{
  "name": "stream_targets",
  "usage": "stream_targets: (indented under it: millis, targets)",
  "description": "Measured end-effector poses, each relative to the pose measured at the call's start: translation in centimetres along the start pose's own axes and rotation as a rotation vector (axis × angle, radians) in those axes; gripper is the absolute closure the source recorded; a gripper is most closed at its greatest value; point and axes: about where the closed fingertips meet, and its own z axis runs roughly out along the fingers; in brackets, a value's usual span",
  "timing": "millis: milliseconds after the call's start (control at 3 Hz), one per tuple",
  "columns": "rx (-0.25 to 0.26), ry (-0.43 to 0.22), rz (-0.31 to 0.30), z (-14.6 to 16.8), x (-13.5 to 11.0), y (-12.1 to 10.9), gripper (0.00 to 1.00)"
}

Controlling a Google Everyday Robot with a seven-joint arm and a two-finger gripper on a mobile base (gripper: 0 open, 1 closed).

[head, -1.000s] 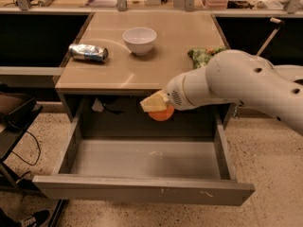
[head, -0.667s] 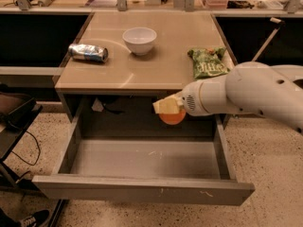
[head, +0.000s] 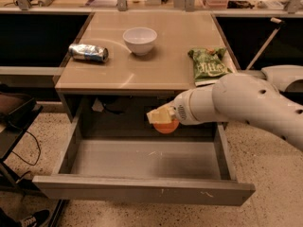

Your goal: Place orange into top drawer

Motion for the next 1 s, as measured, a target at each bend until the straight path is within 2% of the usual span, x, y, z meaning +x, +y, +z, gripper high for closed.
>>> stream_targets:
  millis: [333, 667, 1000]
  targets:
    - [-0.031, 0.157, -0.018, 4.8, 5.7, 1.6, 1.00]
    - [-0.046, 0.270, -0.025, 8.2, 9.4, 2.4, 1.00]
    - [-0.040, 0.346, 0.006, 10.8, 12.0, 1.9, 1.00]
